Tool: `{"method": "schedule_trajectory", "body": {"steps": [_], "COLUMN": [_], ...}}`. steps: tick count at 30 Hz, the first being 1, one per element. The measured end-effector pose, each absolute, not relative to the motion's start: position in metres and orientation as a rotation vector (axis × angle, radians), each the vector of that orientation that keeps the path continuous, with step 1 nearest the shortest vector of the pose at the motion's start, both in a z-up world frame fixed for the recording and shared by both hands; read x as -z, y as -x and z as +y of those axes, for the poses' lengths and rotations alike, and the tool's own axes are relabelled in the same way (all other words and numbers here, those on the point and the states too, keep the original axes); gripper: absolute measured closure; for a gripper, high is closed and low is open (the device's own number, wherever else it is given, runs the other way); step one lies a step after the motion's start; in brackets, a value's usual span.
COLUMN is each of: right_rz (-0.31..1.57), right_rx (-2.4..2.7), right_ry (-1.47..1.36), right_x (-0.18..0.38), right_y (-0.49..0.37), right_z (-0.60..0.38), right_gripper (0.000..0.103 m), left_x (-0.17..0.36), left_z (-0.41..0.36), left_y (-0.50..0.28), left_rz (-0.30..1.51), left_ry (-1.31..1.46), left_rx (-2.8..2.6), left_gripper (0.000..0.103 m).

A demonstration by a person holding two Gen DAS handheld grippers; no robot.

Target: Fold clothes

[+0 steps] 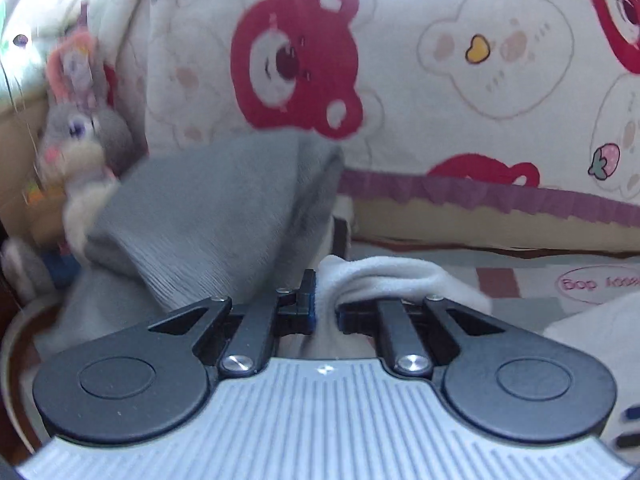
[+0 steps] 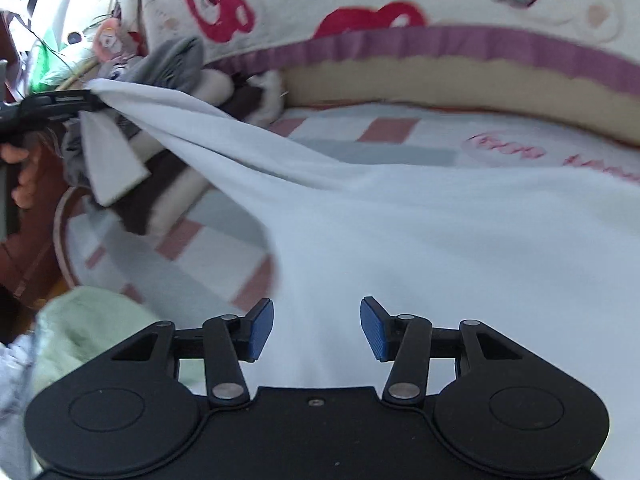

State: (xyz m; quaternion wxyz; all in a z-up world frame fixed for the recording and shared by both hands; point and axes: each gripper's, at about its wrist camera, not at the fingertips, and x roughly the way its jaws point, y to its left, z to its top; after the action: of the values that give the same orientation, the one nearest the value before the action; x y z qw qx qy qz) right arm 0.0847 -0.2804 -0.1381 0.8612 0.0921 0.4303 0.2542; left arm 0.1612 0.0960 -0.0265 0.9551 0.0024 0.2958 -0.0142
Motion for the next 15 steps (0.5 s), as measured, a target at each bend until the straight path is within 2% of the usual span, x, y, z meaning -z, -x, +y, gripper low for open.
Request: {"method": "schedule_trajectory", "body": {"steps": [7,12,15], "right_rz": [1.034,1.152,1.163], "right_rx": [-0.617,-0.763,-0.671], "right_ry": [-0.148,-0.343,-0.286], "right_x": [0.157,0.158,0.162], "right_y": [-0.084,-0.072,-0.072], "right_z": [-0.250,-0.249,-0.237], "right_gripper": [0.048,0.051,0.050], "left_x": [0.029,0.030,0.029], "left_z": [0.136,0.145,0.148], "left_y": [-0.177,-0.180,-0.176], "left_rz": [0.693,0.775,0.784], "left_ry": [0.339,0.414,0.476], "left_rx": [0.058,0.087,0.101], "left_gripper": [0.091,0.091,0.092]}}
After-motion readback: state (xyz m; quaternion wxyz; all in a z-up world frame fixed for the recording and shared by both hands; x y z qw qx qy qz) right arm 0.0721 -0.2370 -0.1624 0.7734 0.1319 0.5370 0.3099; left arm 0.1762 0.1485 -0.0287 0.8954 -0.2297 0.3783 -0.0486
